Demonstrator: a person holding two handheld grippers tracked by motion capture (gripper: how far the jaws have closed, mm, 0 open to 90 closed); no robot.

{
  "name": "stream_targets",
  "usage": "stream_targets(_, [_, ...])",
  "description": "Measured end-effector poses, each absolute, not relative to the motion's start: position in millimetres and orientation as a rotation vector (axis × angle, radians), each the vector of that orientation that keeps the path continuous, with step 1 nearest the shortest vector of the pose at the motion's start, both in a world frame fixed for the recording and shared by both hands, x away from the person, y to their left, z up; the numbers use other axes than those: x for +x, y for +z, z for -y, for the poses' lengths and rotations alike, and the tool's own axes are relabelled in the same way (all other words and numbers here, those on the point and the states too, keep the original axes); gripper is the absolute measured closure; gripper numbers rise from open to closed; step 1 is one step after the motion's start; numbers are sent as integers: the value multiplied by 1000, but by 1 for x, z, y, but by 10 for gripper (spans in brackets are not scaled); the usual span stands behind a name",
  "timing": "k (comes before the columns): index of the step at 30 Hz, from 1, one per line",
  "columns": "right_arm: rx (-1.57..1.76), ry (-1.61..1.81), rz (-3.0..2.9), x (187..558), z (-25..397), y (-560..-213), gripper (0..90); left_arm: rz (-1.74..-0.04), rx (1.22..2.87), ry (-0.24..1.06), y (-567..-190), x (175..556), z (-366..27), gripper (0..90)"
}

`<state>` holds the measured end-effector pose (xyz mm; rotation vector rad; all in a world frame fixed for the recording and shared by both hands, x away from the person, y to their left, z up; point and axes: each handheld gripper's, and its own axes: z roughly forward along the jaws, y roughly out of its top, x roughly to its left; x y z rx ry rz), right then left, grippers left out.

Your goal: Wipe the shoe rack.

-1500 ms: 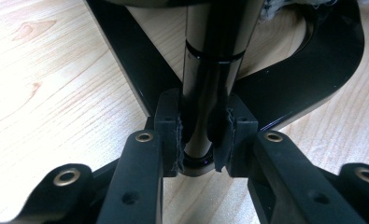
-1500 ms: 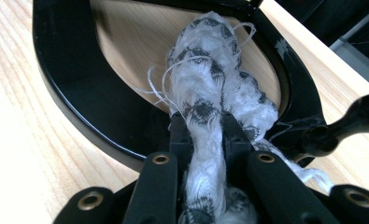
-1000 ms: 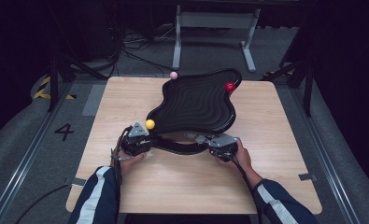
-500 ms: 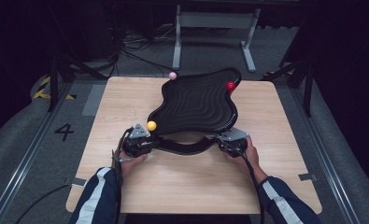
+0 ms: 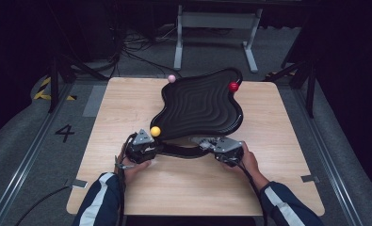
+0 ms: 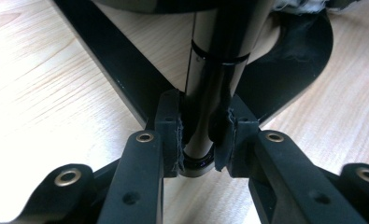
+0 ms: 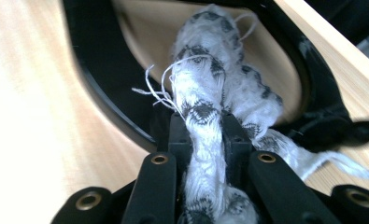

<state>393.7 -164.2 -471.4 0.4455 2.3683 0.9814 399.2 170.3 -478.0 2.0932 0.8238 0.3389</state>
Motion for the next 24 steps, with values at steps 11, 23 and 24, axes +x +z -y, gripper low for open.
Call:
stream_targets(11, [481,902,-2317,400,174,-471,789,-803,2102,327,-478,399,-163,729])
stream_targets(23, [613,908,-2269,416,195,-473,790,-807,2096,319,-478,400,-162,725])
stream_targets(24, [589,909,-2278,413,193,-473,789,-803,2104,325,-478,400,-162,726])
